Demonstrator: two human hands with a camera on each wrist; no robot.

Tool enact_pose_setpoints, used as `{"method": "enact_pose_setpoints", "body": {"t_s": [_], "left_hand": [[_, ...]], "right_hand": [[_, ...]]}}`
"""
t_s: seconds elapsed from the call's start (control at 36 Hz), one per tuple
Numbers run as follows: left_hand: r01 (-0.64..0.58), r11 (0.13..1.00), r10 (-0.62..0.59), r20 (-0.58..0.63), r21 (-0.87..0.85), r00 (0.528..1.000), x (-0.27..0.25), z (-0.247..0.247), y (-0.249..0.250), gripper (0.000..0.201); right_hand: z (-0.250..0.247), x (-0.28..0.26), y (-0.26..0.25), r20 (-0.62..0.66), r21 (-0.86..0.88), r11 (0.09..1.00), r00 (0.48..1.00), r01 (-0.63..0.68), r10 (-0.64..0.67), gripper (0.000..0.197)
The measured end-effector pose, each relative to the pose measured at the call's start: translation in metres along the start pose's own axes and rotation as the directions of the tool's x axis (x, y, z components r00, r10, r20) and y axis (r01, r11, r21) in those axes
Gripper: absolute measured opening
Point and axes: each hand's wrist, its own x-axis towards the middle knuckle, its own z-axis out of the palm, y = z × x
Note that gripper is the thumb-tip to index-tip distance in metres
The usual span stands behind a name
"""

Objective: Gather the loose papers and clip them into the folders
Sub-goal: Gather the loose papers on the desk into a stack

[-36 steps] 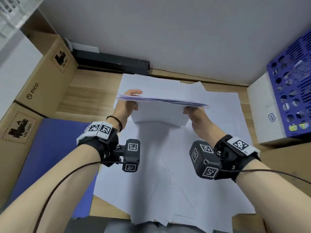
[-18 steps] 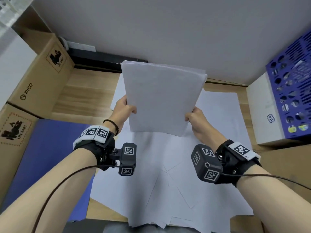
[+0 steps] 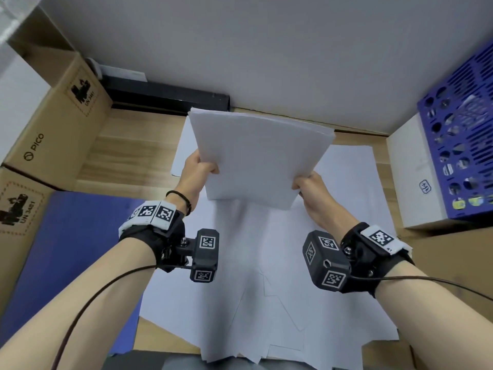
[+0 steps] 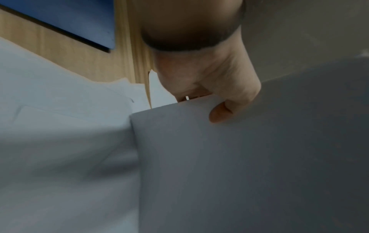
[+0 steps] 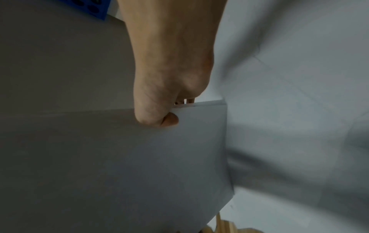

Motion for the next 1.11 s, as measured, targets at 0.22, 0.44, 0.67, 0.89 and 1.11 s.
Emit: {"method": "enact_pose_setpoints", "body": {"t_s": [0.22,0.44,0.67,0.89,1.11], "left_hand": [[0.029,0.991,-0.032,0.023,0.130,0.999,0.003,-0.001,-0.013,0.032],[0.082,0.974,-0.116,0.156,0.212,0.981,0.008,-0.012,0.001,0.042],[0.008,0.933,0.000,-0.024,0.360,1.000,0.020,-0.031,0.004,0.076],[-0.133,0.770,-0.049,0.265,0.624,0.963,0.013,-0.026,0.023,0.036],[-0.061,0.803,-0.180,0.339,0.593,0.923,0.007,-0.026,0.023,0.018]], "right_hand": [[0.002,-0.004,0.017,0.108,-0.051,0.997,0.993,-0.050,0.056,0.028],[-0.002,-0.009,-0.009,-0.024,-0.052,0.993,0.994,0.109,-0.111,0.014],[0.012,-0.016,-0.007,0.047,-0.268,0.963,0.998,-0.017,0.031,0.032],[0.019,-0.036,0.004,0.295,-0.362,0.929,0.936,-0.080,0.195,0.022],[0.002,-0.050,0.018,0.242,-0.273,0.945,0.937,-0.182,0.251,0.025]]}}
